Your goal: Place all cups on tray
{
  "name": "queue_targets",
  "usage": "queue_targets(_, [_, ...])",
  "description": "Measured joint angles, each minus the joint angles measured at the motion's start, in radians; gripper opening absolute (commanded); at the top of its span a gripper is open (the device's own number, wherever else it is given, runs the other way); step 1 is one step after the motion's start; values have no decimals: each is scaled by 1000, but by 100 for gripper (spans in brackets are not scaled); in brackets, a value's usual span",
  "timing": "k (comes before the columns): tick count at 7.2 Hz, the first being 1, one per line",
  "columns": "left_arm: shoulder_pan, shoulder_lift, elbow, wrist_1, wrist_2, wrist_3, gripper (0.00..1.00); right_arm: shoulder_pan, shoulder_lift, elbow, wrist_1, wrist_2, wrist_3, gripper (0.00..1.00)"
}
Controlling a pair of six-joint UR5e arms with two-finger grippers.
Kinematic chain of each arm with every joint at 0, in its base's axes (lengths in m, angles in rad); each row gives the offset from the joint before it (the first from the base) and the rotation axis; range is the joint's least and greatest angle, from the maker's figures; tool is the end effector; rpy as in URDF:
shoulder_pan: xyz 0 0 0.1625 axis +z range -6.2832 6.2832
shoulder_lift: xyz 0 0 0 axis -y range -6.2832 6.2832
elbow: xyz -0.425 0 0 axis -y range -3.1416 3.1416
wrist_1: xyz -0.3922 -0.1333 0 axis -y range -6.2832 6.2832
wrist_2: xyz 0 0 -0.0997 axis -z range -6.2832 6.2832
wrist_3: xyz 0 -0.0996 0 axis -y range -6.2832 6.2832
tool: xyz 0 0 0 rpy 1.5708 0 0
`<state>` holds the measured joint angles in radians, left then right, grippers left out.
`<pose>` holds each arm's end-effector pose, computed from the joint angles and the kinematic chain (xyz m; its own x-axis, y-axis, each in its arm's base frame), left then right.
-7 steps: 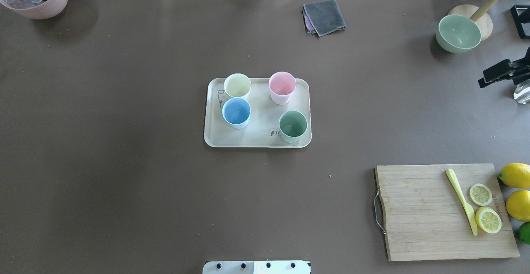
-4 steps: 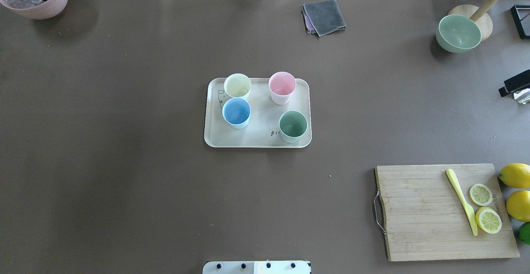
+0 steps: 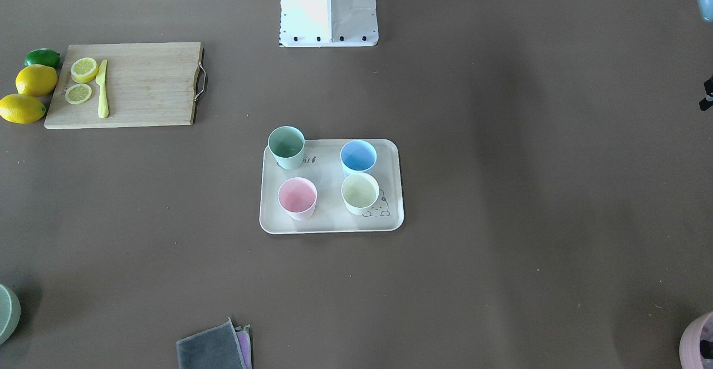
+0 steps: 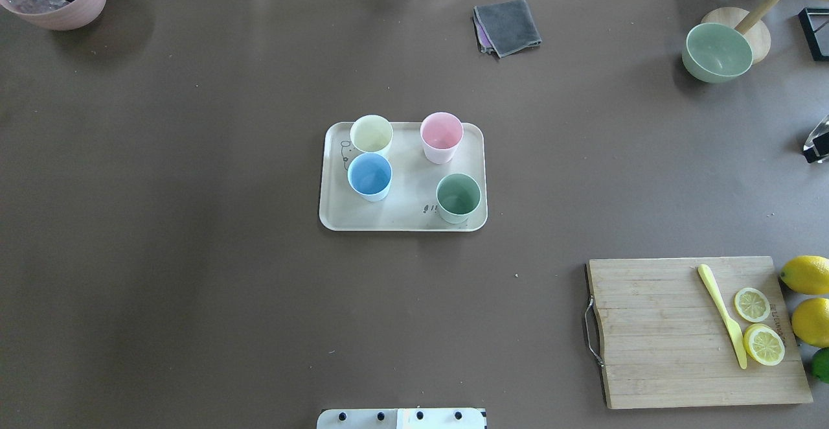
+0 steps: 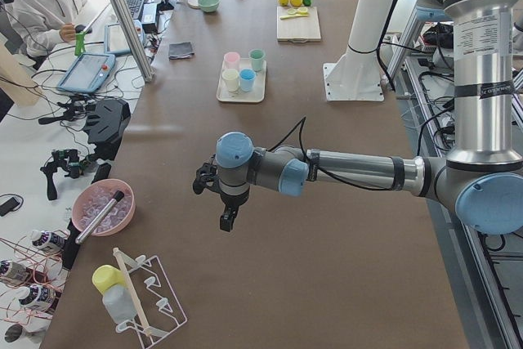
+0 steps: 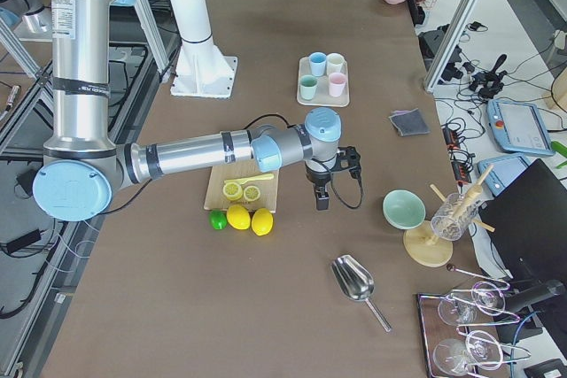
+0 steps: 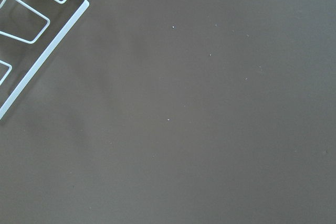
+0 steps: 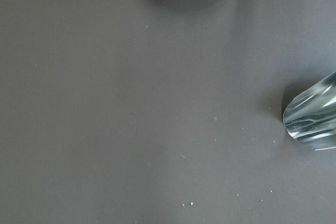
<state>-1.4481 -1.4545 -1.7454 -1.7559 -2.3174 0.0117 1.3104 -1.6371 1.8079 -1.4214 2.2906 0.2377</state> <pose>-0.0093 -0.4612 0.6087 0.7070 0.2635 -0.6563 -0.1271 0.9602 0.2487 -0.0573 -0.4779 0.5596 0.7118 -0.1671 0.6823 0.0790 0.9842 0.1586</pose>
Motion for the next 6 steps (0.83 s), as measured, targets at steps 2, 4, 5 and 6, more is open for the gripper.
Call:
queue_targets(2, [0,0,-5,-1,-38,2,98,20,-8,0,3,9,-14,100])
queue_targets(4, [1,-1,-4,-3,-53,6,98,28,-6,0,3,12,-16,100])
queue_targets(5, [1,-1,-4,-3,-53,6,98,29,-3,-1,1,13,-17,100])
queue_targets(6, [1,-1,-6,-4,-52,7,98,30,-1,-1,0,14,-17,100])
